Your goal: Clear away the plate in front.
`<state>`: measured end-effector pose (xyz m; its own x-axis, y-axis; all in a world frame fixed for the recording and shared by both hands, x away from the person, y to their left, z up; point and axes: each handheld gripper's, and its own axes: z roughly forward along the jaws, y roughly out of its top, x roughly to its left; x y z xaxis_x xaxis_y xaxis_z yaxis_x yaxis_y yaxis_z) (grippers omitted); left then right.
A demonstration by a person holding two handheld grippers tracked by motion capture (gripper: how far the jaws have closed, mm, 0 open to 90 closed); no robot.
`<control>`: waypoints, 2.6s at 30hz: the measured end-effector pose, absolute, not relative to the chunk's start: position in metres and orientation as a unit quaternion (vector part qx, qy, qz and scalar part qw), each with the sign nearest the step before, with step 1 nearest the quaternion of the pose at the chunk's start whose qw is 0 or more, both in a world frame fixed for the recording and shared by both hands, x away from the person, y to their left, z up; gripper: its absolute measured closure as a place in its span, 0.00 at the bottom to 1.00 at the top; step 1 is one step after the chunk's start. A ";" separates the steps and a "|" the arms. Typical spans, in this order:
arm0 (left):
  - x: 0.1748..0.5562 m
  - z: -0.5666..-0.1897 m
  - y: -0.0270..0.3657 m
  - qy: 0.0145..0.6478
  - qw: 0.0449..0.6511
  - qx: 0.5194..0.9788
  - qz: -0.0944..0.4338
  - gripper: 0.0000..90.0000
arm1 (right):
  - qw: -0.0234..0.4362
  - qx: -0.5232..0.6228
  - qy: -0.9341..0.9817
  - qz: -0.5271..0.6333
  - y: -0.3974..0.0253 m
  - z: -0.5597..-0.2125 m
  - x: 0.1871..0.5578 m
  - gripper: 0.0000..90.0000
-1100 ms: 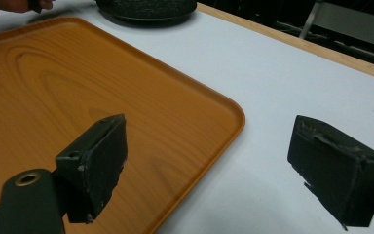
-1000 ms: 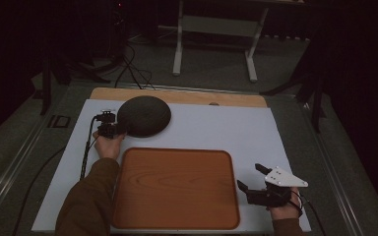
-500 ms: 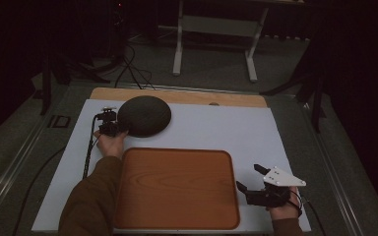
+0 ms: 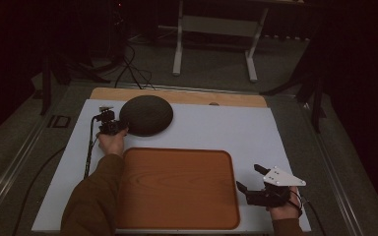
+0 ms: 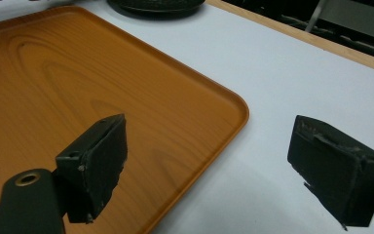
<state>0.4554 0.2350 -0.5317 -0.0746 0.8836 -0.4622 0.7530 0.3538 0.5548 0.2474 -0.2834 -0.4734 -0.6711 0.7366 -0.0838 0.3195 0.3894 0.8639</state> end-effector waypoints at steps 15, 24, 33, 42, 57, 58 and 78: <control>0.457 -0.525 0.249 0.726 0.466 0.506 0.024 0.67 | 0.233 0.334 0.802 0.437 -0.285 -0.474 0.247 0.16; 0.461 -0.528 0.239 0.742 0.498 0.450 -0.003 0.53 | 0.232 0.331 0.804 0.435 -0.285 -0.474 0.247 0.16; 0.464 -0.541 0.233 0.753 0.531 0.377 -0.093 0.57 | 0.231 0.331 0.805 0.435 -0.285 -0.474 0.247 0.16; 0.464 -0.551 0.218 0.779 0.491 0.376 -0.101 0.87 | 0.231 0.330 0.804 0.437 -0.286 -0.474 0.246 0.16; 0.453 -0.543 0.218 0.770 0.526 0.334 -0.135 0.95 | 0.231 0.330 0.805 0.436 -0.287 -0.473 0.245 0.16; 0.452 -0.543 0.219 0.771 0.527 0.331 -0.137 0.95 | 0.231 0.331 0.804 0.436 -0.287 -0.473 0.245 0.16; 0.420 -0.512 0.221 0.740 0.558 0.344 -0.149 0.94 | 0.236 0.333 0.802 0.436 -0.288 -0.472 0.245 0.16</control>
<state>0.4197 0.2207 -0.5123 -0.1401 0.3419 -0.9292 0.6755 0.7192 0.1627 0.2448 -0.2876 -0.4725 -0.6666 0.7403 -0.0877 0.3292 0.3979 0.8563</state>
